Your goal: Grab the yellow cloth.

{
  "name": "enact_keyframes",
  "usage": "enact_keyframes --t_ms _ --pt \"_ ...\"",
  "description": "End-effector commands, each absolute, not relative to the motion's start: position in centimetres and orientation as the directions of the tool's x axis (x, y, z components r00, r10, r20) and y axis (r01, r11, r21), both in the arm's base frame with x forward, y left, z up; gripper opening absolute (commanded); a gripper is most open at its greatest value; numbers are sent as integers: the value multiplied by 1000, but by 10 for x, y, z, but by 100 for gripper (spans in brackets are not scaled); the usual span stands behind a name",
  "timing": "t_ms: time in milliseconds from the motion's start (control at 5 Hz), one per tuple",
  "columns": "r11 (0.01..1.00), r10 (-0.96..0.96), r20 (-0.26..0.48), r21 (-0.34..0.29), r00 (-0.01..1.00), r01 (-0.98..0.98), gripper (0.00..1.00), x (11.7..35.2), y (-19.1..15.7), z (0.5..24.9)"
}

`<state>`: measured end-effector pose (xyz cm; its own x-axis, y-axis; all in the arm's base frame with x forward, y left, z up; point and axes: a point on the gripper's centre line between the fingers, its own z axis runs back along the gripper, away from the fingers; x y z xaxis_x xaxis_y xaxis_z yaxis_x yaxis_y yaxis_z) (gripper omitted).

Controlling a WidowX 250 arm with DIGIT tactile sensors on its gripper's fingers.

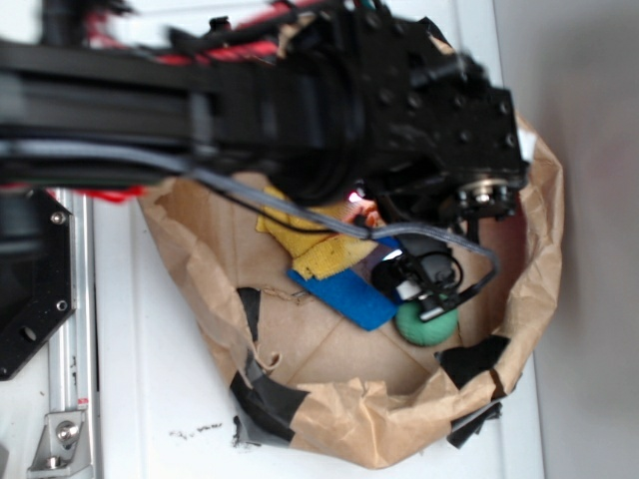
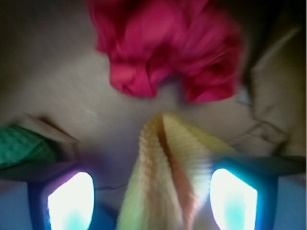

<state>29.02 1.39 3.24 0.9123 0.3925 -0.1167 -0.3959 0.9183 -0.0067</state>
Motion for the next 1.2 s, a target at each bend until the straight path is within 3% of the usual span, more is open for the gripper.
enact_keyframes --t_ms 0,600,1000 --pt "948 319 -110 50 941 -315 0 280 39 44" --pt "969 243 -67 67 968 -238 0 276 39 68" --pt "983 145 79 101 986 -153 0 272 28 160"
